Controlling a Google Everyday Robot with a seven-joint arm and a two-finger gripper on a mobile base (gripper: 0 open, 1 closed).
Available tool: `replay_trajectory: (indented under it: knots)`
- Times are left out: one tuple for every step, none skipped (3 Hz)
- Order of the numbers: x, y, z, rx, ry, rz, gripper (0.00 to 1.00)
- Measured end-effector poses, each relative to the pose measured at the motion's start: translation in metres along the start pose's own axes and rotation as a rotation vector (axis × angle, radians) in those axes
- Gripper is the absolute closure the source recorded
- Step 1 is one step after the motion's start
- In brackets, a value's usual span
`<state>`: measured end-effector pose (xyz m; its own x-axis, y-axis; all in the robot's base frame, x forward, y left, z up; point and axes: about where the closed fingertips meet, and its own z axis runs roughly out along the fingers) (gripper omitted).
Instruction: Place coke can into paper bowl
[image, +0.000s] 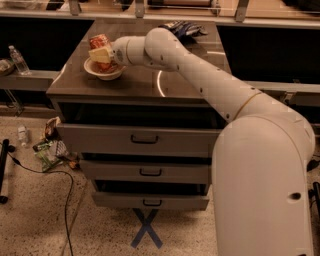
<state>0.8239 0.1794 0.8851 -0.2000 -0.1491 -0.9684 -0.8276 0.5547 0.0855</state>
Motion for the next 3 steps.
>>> replay_trajectory:
  knots:
    - [0.008,-0.004,-0.006,0.012,0.014,0.006,0.28]
    - [0.008,-0.005,-0.007,0.013,0.014,0.007,0.04]
    - [0.011,-0.021,-0.038,0.059,0.027,-0.002,0.0]
